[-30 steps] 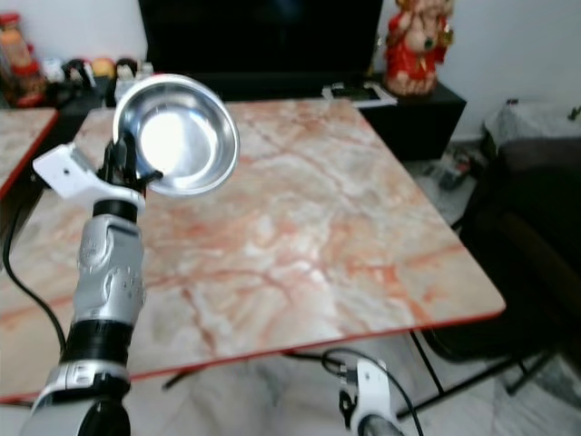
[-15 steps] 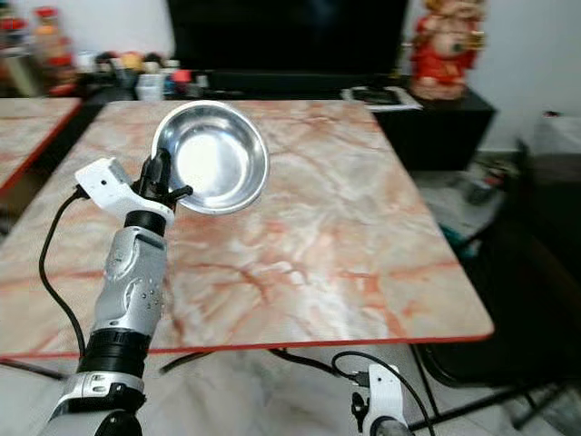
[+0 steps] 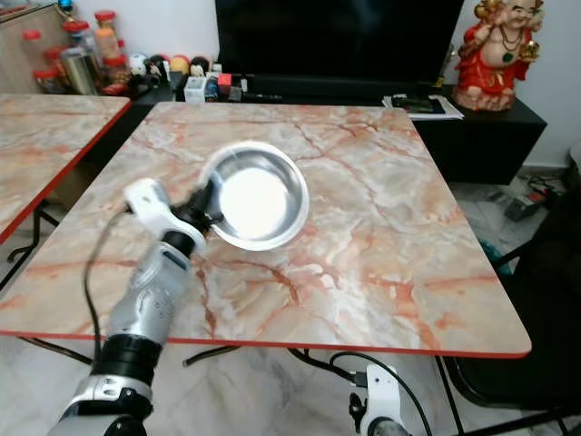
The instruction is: Setting the table
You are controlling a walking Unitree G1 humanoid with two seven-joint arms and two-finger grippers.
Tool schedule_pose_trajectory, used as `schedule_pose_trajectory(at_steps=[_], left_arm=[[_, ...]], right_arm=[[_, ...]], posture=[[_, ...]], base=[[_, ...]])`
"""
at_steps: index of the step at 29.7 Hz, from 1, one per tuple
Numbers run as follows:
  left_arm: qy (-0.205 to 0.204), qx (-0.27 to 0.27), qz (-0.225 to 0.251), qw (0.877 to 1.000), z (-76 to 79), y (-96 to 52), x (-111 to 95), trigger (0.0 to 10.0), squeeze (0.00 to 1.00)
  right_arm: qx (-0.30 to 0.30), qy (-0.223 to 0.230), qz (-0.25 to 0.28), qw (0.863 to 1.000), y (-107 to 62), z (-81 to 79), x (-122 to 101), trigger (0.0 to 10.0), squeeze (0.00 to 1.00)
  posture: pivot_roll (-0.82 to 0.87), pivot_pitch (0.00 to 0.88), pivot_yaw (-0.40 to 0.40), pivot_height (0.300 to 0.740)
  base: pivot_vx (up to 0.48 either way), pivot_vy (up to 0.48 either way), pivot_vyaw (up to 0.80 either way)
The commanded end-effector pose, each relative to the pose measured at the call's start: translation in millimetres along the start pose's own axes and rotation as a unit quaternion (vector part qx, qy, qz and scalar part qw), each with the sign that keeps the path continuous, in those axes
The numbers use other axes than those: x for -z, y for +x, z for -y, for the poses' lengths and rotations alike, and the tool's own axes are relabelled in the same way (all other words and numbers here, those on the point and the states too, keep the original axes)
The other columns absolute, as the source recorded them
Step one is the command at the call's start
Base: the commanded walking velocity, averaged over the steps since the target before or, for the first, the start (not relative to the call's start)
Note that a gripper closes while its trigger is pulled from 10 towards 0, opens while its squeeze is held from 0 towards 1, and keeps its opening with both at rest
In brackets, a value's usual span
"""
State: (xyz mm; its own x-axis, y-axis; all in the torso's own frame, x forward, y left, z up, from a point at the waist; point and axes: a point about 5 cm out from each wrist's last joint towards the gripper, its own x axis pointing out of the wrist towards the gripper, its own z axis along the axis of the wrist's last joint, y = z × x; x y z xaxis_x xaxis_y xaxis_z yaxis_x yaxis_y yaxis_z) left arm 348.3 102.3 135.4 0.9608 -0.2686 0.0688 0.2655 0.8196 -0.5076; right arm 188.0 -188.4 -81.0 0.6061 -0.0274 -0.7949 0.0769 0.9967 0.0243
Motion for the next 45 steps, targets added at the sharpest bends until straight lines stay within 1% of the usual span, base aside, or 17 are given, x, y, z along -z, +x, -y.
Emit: schedule_pose_trajectory(at_steps=[1,3,6,7,8,10,14,23,25,31,32,34,35,36,37,38,45], left_arm=[[0.013,-0.01,-0.022,1.0,-2.5,-0.1,4.7,10.0,0.0],[0.017,-0.024,-0.029,0.999,-5.4,-1.2,7.4,10.0,0.0],[-0.036,-0.035,-0.046,0.998,-6.1,-2.2,11.1,10.0,0.0],[-0.062,-0.038,-0.054,0.996,-6.4,-2.5,13.0,10.0,0.0],[-0.082,-0.042,-0.074,0.993,-7.6,-3.2,16.8,10.0,0.0],[-0.077,-0.042,-0.084,0.993,-8.6,-3.7,18.7,10.0,0.0],[-0.119,-0.059,-0.094,0.987,-10.2,-4.8,18.9,10.0,0.0],[-0.133,-0.075,-0.12,0.981,-14.3,-10.7,20.7,10.0,0.0],[-0.123,-0.08,-0.135,0.98,-15.3,-12.3,23.6,10.0,0.0],[-0.12,-0.082,-0.155,0.977,-12.5,-14.7,27.5,10.0,0.0],[-0.119,-0.081,-0.155,0.977,-12.1,-14.8,27.8,10.0,0.13],[-0.118,-0.081,-0.157,0.977,-11.8,-14.9,28.0,10.0,0.14],[-0.116,-0.08,-0.158,0.977,-11.7,-14.7,28.0,10.0,0.72],[-0.114,-0.079,-0.16,0.977,-11.4,-14.7,27.9,10.0,0.87],[-0.112,-0.075,-0.158,0.978,-10.8,-14.5,27.2,10.0,0.89],[-0.11,-0.073,-0.158,0.979,-10.5,-14.5,26.7,10.0,1.0],[-0.104,-0.077,-0.157,0.979,-12.0,-14.7,24.8,10.0,1.0]], right_arm=[[0.003,0.005,-0.003,1.0,0.2,0.1,0.1,10.0,0.0],[0.003,0.007,-0.003,1.0,0.1,-0.5,0.4,10.0,0.0],[0.003,0.008,-0.006,1.0,0.0,-1.1,2.0,10.0,0.0],[0.003,0.007,-0.007,1.0,-0.1,-1.3,2.6,10.0,0.0],[0.003,0.007,-0.008,1.0,-0.2,-1.6,3.1,10.0,0.0],[0.003,0.007,-0.008,1.0,-0.1,-1.9,3.1,10.0,0.0],[0.002,0.01,-0.007,1.0,0.2,-2.9,2.2,10.0,0.0],[0.002,0.01,-0.008,1.0,0.2,-2.6,2.0,10.0,0.0],[0.002,0.01,-0.007,1.0,0.4,-3.1,1.5,10.0,0.0],[0.0,0.01,-0.006,1.0,0.8,-4.4,0.3,10.0,0.0],[0.0,0.01,-0.006,1.0,0.8,-4.4,0.3,10.0,0.0],[0.001,0.01,-0.006,1.0,0.7,-4.2,0.3,10.0,0.0],[0.001,0.01,-0.007,1.0,0.7,-4.1,0.2,10.0,0.0],[0.001,0.01,-0.007,1.0,0.7,-3.9,0.2,10.0,0.0],[0.001,0.01,-0.007,1.0,0.8,-4.0,0.1,10.0,0.0],[0.001,0.01,-0.006,1.0,0.8,-4.0,-0.1,10.0,0.0],[0.0,0.01,-0.007,1.0,0.9,-5.0,-0.1,10.0,0.0]], posture=[[0.0,0.0,-0.022,0.74],[0.0,0.0,-0.018,0.74],[0.01,0.0,-0.018,0.74],[0.01,0.0,-0.018,0.74],[0.01,0.0,-0.017,0.74],[0.01,0.0,-0.017,0.74],[0.01,0.0,-0.01,0.74],[0.01,0.0,-0.016,0.74],[0.01,0.0,-0.014,0.74],[0.01,0.0,-0.013,0.74],[0.01,0.0,-0.013,0.74],[0.02,0.0,-0.014,0.74],[0.02,0.0,-0.014,0.74],[0.02,0.0,-0.014,0.74],[0.02,0.0,-0.014,0.74],[0.02,0.0,-0.013,0.74],[0.02,0.0,-0.014,0.74]], base=[[0.0,0.0,0.0],[0.0,0.0,0.0],[0.0,0.0,0.0],[0.0,0.0,0.0],[0.0,0.0,0.0],[0.0,0.0,0.0],[0.0,0.0,0.0],[0.0,0.0,0.0],[0.0,0.0,0.0],[0.0,0.0,0.0],[0.0,0.0,0.0],[0.0,0.0,0.0],[0.0,0.0,0.0],[0.0,0.0,0.0],[0.0,0.0,0.0],[0.0,0.0,0.0],[0.0,0.0,0.0]])
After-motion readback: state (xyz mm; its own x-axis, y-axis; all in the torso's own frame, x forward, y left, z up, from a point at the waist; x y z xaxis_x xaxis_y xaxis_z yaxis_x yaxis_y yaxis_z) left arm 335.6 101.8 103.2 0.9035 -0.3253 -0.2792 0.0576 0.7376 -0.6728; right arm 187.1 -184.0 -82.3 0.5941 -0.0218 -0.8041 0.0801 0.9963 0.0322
